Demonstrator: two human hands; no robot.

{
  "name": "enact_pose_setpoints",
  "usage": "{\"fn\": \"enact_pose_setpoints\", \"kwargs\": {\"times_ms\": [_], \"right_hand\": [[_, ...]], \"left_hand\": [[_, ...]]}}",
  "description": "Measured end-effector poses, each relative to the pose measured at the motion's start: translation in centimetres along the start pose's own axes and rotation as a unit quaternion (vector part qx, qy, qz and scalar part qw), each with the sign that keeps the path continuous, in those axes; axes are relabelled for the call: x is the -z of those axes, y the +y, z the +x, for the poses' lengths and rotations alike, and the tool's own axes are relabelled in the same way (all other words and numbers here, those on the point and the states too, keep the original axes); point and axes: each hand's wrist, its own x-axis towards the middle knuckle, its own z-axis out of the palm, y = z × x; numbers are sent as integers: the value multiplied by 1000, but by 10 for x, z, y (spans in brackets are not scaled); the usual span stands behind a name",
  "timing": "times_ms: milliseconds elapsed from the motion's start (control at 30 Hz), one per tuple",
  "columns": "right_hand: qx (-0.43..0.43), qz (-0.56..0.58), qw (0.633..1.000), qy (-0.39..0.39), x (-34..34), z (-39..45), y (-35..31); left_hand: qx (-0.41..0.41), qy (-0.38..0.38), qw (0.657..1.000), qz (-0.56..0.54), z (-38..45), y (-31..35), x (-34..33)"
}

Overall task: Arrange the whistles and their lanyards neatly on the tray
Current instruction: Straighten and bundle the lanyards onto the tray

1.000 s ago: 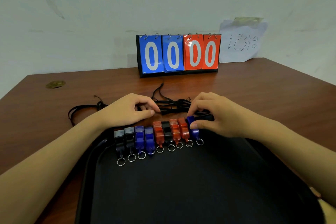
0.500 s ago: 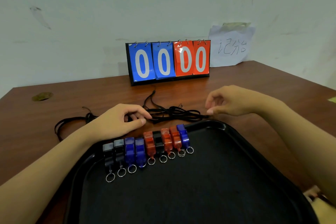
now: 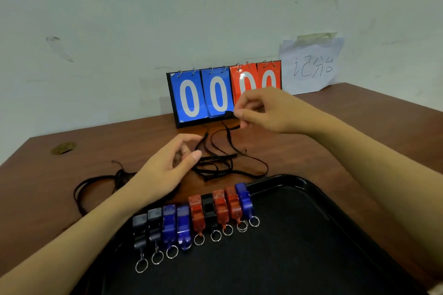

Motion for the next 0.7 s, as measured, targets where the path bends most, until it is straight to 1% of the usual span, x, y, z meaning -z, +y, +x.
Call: {"fn": "enact_pose_setpoints", "kwargs": {"times_ms": [100,167,267,367,400,467,533,567,633,700], "right_hand": [[46,23,998,-19,-18,12,-26],[70,18,997,-40,-36,14,-35],[96,50,994,-29,-54,12,-36],[84,80,993,-2,-62,9,-32],[73,94,993,-13,-63,7,-30],[46,132,987,-76,-62,3,-26],[21,173,975,-140,-61,-3,-23],[17,187,970,-157,-61,-5,-21],[28,182,970,-160,-61,-9,-20],[43,158,978,-126,-61,-8,-18]], "left_hand": [[-12,18,997,-78,4,1,4],[-17,8,994,-112,6,1,11],[-30,-19,995,-90,4,5,16],[-20,0,996,-84,3,6,18],[-13,13,994,-107,4,5,19],[8,23,980,-198,4,3,21],[27,9,959,-281,3,2,23],[32,0,950,-310,2,2,23],[33,-16,941,-336,0,2,24],[40,-24,938,-343,1,1,25]]}}
